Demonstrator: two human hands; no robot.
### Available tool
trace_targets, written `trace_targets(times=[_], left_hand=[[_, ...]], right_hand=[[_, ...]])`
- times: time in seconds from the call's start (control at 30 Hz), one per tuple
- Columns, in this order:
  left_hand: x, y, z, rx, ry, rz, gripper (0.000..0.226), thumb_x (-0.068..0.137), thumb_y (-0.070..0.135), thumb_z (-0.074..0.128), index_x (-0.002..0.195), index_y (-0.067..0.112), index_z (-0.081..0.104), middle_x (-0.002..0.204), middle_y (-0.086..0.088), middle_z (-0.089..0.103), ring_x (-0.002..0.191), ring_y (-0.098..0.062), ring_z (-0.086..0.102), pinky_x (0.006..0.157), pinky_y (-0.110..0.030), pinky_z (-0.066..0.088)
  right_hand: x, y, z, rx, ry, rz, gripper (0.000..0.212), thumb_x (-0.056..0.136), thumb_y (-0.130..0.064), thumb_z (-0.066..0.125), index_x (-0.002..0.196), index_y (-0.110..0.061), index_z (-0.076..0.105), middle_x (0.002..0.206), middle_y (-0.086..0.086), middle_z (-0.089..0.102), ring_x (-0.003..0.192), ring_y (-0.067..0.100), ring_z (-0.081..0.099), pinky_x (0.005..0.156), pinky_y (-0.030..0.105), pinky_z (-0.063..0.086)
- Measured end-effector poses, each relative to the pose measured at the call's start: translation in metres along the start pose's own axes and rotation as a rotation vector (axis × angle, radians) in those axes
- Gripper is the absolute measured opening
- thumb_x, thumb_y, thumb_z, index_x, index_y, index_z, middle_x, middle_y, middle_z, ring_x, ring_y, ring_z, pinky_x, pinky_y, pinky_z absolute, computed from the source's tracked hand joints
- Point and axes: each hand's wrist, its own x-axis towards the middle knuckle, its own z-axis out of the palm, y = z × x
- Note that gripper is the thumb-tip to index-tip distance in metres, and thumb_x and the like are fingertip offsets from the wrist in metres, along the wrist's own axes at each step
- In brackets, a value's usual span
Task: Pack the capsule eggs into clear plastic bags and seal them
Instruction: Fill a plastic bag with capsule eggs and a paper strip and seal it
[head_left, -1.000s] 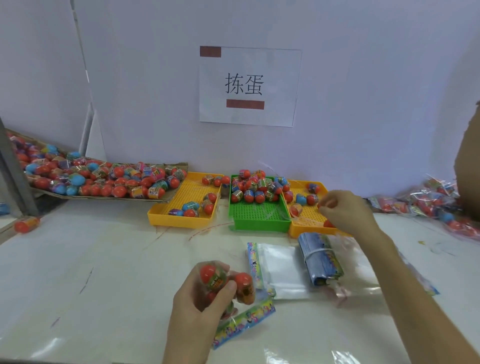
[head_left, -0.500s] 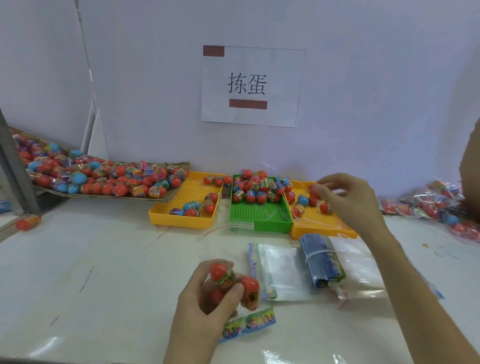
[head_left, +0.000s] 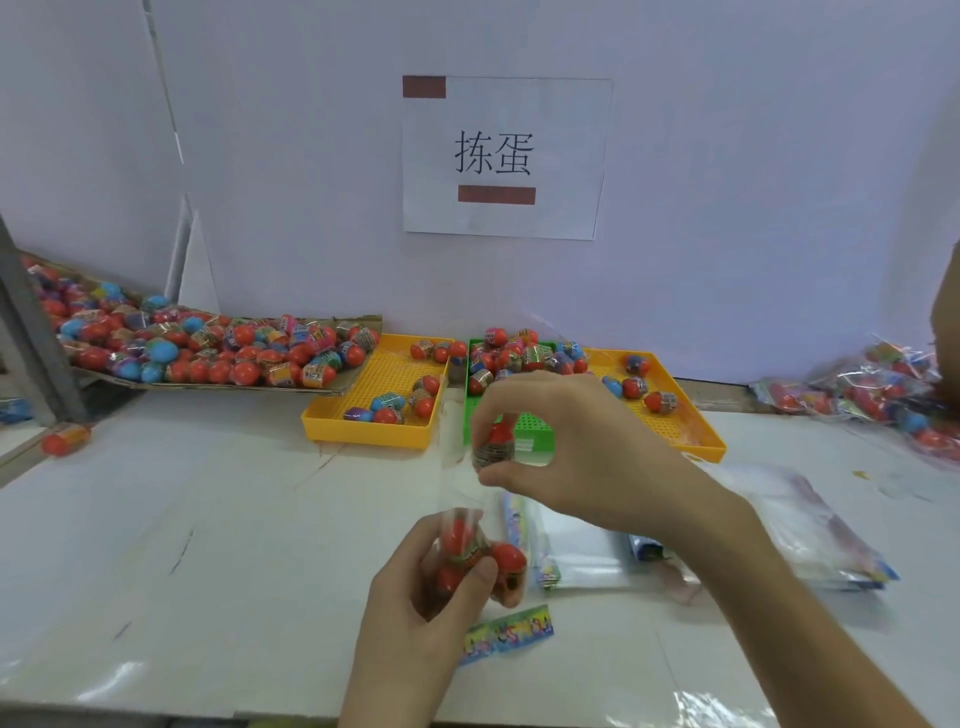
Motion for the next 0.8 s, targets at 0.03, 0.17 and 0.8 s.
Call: trace_targets(times=[0.03, 0.17, 0.8], left_hand=[[0.000, 0.001, 0.000, 0.009, -0.006, 0.003, 0.026, 0.090, -0.004, 0.068, 0.105, 0.017, 0.069, 0.081, -0.001, 0.077, 0.070, -0.009, 0.071, 0.064, -0.016, 0.052], [0.000, 0.003, 0.001, -0.034, 0.008, 0.015, 0.022, 0.082, 0.017, 0.071, 0.103, 0.018, 0.069, 0.080, -0.004, 0.077, 0.066, -0.009, 0.070, 0.062, -0.017, 0.051], [0.000, 0.000, -0.001, -0.076, 0.021, -0.001, 0.032, 0.081, 0.014, 0.075, 0.099, 0.042, 0.073, 0.095, -0.002, 0.078, 0.085, -0.023, 0.076, 0.072, -0.026, 0.060]], right_hand=[[-0.001, 0.002, 0.000, -0.015, 0.002, 0.000, 0.015, 0.084, -0.022, 0.080, 0.091, -0.029, 0.069, 0.091, -0.018, 0.066, 0.096, 0.004, 0.060, 0.087, 0.025, 0.047], [-0.002, 0.002, -0.004, 0.019, -0.024, -0.001, 0.012, 0.088, -0.021, 0.075, 0.083, -0.031, 0.071, 0.092, -0.017, 0.067, 0.097, 0.005, 0.062, 0.089, 0.028, 0.050], [-0.041, 0.013, -0.003, 0.279, 0.153, 0.158, 0.032, 0.092, -0.042, 0.068, 0.124, -0.043, 0.062, 0.122, -0.026, 0.063, 0.115, 0.000, 0.060, 0.097, 0.017, 0.044]])
